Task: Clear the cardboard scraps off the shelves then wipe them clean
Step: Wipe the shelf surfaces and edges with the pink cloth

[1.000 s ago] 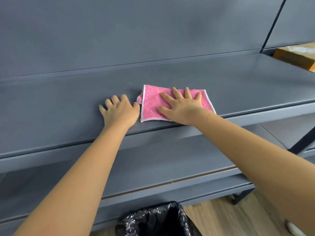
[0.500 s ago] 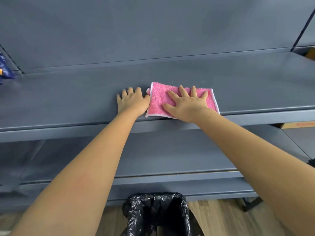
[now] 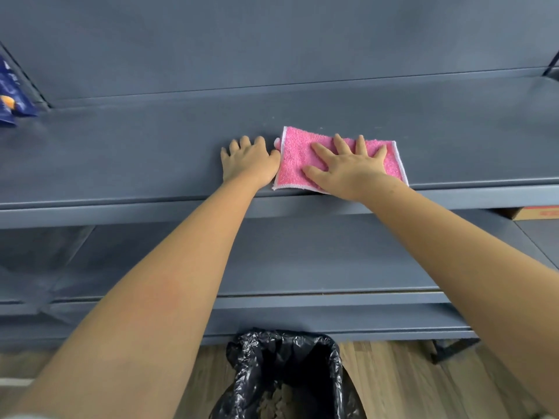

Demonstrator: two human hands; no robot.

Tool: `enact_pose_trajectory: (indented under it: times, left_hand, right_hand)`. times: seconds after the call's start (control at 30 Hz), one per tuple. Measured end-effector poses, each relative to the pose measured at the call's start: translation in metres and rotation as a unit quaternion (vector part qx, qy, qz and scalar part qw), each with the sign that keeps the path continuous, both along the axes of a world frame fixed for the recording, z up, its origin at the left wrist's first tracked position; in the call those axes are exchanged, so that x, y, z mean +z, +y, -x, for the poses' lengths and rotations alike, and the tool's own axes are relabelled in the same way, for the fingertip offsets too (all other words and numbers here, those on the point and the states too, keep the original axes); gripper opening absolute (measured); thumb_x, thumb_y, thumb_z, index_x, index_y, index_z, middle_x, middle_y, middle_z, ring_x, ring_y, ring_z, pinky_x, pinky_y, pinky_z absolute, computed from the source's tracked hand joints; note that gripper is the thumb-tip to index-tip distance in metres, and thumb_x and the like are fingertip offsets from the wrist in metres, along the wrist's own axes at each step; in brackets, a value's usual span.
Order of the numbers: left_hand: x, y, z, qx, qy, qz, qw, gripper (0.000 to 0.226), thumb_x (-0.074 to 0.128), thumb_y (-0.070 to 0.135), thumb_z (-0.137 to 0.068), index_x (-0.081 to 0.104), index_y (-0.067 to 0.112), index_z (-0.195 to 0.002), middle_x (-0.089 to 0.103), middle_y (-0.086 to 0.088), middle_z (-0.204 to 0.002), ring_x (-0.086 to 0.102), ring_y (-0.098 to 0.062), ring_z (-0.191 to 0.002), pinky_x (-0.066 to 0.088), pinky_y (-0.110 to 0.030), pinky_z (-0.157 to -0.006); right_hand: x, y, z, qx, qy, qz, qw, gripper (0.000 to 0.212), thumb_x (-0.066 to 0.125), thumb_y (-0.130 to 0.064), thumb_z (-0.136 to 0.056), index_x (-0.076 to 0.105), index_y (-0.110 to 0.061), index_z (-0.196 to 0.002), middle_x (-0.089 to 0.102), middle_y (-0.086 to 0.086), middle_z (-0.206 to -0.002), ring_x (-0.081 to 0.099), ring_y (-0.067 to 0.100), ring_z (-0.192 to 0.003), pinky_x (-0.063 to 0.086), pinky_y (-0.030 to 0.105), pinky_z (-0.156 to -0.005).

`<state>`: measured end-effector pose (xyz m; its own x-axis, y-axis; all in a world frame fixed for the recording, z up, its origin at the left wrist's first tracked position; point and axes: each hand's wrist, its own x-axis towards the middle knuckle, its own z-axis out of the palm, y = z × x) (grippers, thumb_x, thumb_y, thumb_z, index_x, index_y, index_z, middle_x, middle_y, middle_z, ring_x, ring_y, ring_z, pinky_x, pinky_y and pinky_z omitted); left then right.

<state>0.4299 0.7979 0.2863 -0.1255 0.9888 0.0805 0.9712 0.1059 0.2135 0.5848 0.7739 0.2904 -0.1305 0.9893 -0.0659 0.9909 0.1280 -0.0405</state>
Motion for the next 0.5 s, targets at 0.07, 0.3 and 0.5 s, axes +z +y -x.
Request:
enact_pose_trajectory:
  times: [0.07,0.3,0.5]
  left_hand:
    - [0.001,0.000,-0.001,0.002,0.001,0.000,1.000,0.046,0.026,0.036,-0.094,0.039,0.011,-0.129,0.037,-0.014,-0.138,0.028,-0.032,-0.130,0.018,-0.047,-0.111]
    - [0.003,0.003,0.002,-0.010,-0.035,0.010,0.999,0.043,0.029,0.033,-0.093,0.041,0.011,-0.127,0.035,-0.013,-0.140,0.024,-0.031,-0.133,0.016,-0.046,-0.112]
    - [0.014,0.002,0.051,-0.105,-0.145,0.033,0.983,0.043,0.037,0.024,-0.092,0.037,0.014,-0.134,0.034,-0.003,-0.145,0.028,-0.022,-0.134,0.028,-0.037,-0.106]
  right_hand:
    - [0.000,0.000,0.000,0.003,0.002,-0.001,1.000,0.063,0.017,-0.064,-0.090,0.003,-0.041,-0.146,-0.002,0.000,-0.159,-0.005,0.039,-0.144,-0.001,0.066,-0.109]
    - [0.001,0.011,-0.001,0.006,0.007,0.013,1.000,0.063,0.019,-0.066,-0.089,0.002,-0.044,-0.145,-0.004,-0.003,-0.159,-0.007,0.036,-0.145,-0.003,0.063,-0.111]
    - [0.007,0.046,0.013,-0.076,0.000,0.025,0.997,0.064,0.016,-0.068,-0.088,0.002,-0.044,-0.146,-0.003,-0.004,-0.159,-0.006,0.036,-0.145,-0.001,0.065,-0.111]
